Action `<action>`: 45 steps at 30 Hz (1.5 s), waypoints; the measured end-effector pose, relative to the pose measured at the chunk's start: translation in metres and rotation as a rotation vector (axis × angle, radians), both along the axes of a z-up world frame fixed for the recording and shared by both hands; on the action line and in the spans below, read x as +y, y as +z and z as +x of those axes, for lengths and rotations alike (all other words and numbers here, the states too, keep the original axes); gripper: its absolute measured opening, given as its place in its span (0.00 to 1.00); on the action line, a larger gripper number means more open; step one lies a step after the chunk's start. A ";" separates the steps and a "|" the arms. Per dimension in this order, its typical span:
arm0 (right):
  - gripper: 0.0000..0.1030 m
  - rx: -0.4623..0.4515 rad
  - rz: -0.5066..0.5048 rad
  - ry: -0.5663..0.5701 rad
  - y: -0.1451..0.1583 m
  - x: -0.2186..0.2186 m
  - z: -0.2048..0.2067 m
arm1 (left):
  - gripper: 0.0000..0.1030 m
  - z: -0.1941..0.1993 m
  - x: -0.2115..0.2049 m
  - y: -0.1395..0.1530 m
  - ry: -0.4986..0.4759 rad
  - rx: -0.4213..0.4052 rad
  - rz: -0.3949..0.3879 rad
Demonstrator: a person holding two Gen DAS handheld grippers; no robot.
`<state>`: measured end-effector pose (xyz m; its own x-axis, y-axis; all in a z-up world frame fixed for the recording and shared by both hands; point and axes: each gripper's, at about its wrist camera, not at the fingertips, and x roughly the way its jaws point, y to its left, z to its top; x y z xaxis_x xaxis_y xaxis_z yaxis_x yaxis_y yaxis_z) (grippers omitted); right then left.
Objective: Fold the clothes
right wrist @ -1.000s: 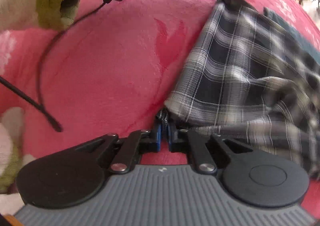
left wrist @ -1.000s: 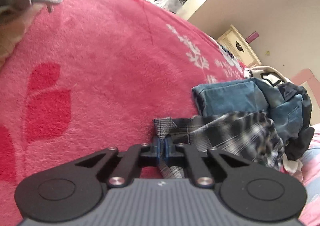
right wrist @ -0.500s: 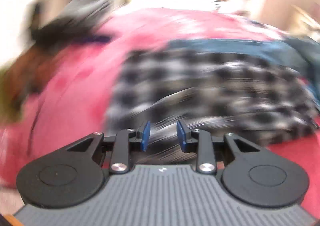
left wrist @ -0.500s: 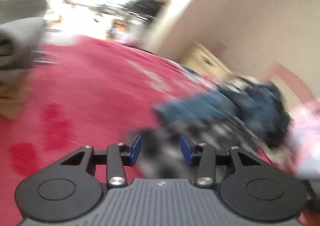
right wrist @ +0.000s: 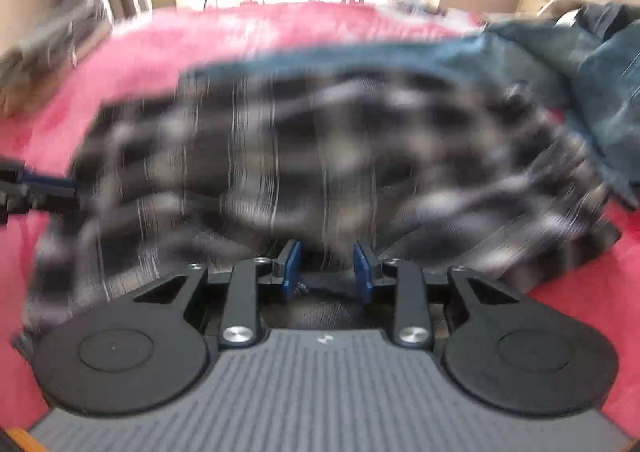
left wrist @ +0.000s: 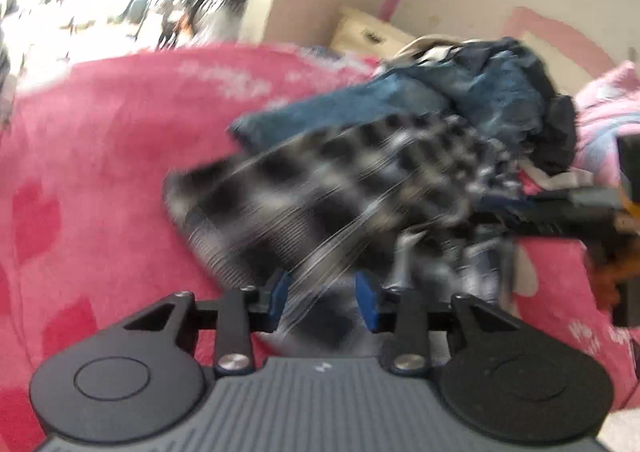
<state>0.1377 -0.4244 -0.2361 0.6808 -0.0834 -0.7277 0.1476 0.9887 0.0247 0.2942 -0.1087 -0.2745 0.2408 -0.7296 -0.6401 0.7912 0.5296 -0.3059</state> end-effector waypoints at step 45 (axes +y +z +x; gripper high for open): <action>0.75 0.144 -0.304 0.873 -0.014 0.195 -0.013 | 0.70 0.044 0.077 -0.031 0.217 0.479 -0.091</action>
<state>0.1247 -0.2292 -0.2499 0.4976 0.2141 -0.8406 -0.6685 0.7122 -0.2144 0.3383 -0.0321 -0.3052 0.0890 -0.7530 -0.6519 0.4267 0.6202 -0.6582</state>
